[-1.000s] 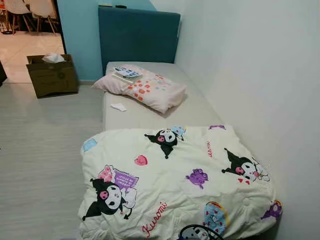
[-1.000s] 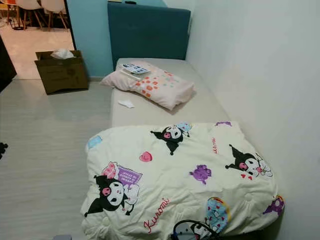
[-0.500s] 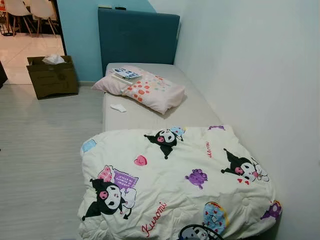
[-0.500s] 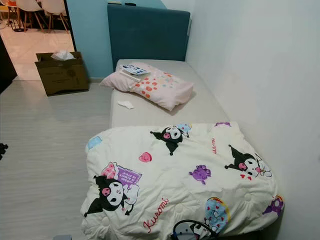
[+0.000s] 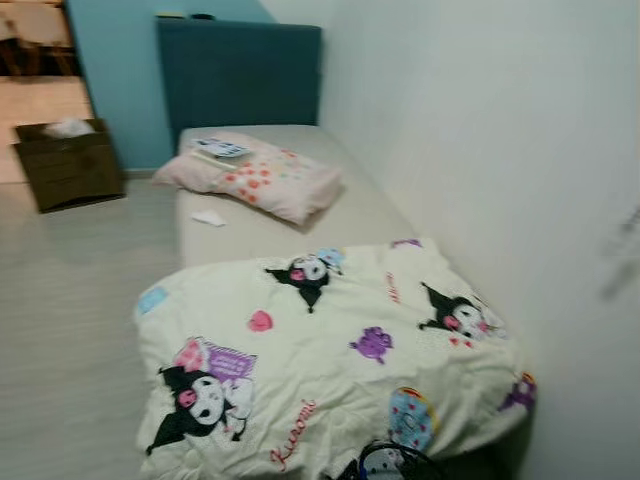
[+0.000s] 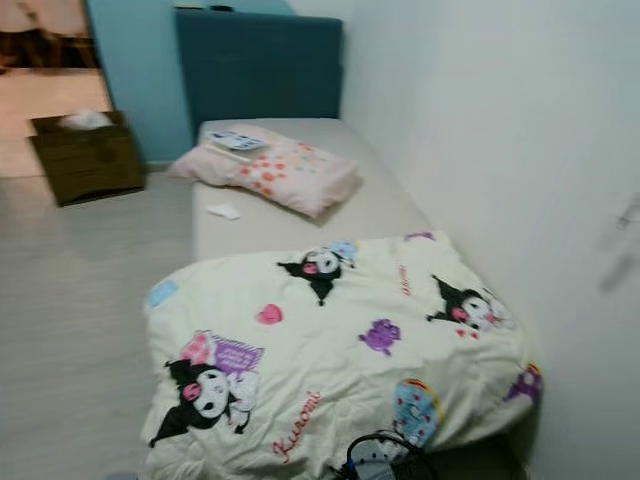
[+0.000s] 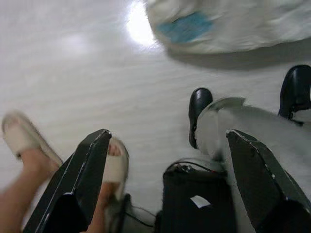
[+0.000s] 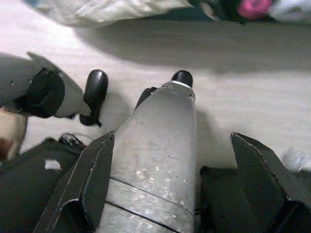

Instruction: Clean up the room

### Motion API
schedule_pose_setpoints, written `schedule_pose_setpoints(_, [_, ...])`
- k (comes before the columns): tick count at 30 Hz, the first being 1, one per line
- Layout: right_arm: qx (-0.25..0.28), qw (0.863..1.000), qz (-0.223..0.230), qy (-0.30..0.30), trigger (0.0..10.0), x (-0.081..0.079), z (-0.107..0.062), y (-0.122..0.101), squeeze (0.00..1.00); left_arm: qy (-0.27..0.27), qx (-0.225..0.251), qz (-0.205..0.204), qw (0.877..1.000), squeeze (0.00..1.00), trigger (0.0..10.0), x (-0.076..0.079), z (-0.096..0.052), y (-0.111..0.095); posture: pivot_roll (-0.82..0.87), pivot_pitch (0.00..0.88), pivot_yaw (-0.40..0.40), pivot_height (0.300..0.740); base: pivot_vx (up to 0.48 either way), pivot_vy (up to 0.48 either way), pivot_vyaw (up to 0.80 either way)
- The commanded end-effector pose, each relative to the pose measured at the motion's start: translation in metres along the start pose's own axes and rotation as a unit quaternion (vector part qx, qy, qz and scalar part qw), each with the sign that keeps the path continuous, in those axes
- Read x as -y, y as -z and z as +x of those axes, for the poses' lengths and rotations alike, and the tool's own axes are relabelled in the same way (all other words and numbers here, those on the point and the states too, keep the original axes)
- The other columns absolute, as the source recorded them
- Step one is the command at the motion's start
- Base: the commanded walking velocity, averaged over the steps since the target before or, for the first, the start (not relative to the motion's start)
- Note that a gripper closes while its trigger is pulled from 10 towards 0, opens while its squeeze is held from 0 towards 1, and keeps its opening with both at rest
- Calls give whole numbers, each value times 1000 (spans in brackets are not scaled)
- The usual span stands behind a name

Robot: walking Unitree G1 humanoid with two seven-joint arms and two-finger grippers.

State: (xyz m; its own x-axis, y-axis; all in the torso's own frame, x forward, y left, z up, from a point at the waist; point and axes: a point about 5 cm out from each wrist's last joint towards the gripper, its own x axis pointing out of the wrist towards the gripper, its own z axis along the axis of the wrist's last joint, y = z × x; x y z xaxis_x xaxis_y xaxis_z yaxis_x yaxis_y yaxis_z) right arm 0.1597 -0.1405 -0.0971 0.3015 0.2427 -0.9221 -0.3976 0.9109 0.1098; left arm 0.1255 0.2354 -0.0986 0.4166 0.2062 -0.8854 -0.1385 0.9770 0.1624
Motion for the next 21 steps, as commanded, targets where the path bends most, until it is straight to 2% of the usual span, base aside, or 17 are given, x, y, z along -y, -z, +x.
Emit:
schedule_pose_setpoints(1, [-16, 1000, 7, 5, 10000, 2, -1, 9, 0, 2, -2, 5, 1000, 0, 10000, 2, 0, 0, -3, 0, -98, 740, 0, 0, -800])
schedule_pose_setpoints(9, [-13, 1000, 11, 9, 10000, 2, -1, 9, 0, 1, -2, 7, 1000, 0, 10000, 2, 0, 0, -3, 0, -96, 740, 0, 0, -795])
schedule_pose_setpoints(21, [-4, 1000, 16, 9, 10000, 0, 0, 8, 0, -1, -4, 11, 1000, 0, 10000, 1, 0, 1, -6, 0, -93, 740, 0, 0, 0])
